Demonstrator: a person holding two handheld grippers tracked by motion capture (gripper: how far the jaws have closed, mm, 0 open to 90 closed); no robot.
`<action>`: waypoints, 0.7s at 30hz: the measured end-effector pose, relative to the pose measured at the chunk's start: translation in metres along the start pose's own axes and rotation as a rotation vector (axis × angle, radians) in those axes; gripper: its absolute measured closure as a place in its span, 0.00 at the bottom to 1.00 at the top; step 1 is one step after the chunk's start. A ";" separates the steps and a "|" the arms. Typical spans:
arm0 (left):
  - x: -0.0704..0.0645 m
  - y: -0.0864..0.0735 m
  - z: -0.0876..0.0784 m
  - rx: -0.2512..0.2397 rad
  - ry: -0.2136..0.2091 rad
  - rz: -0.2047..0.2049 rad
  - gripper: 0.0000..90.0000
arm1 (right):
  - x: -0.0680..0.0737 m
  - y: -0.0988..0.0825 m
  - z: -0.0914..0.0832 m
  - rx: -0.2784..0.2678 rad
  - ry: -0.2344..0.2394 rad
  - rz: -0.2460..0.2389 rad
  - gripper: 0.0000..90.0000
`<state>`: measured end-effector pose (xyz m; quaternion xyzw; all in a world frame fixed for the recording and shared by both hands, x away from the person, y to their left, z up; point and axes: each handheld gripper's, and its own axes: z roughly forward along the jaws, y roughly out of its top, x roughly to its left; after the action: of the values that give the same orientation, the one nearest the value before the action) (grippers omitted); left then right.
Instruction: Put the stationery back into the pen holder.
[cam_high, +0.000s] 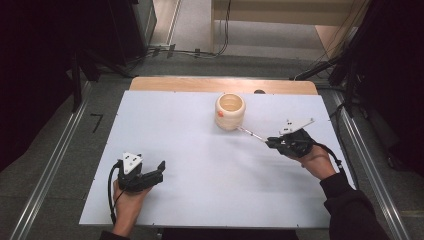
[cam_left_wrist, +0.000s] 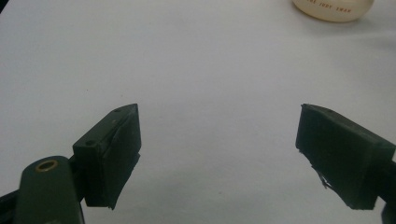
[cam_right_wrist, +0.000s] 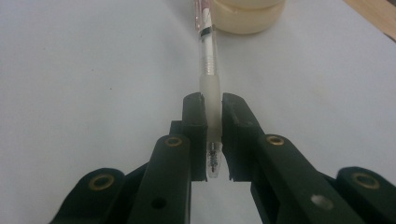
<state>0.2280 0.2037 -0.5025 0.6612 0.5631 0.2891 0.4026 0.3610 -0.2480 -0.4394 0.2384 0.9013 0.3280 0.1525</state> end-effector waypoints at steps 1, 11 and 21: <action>0.000 0.000 0.000 0.000 0.000 0.000 0.17 | 0.000 0.000 -0.001 -0.005 -0.007 -0.003 0.87; 0.000 0.000 0.000 -0.001 -0.001 -0.001 0.17 | -0.003 0.008 -0.011 -0.037 -0.011 0.035 0.87; 0.000 0.000 0.000 -0.002 0.000 0.000 0.17 | -0.003 0.021 -0.022 -0.055 -0.023 0.050 0.87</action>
<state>0.2279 0.2038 -0.5020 0.6610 0.5628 0.2896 0.4032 0.3609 -0.2472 -0.4093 0.2602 0.8838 0.3539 0.1609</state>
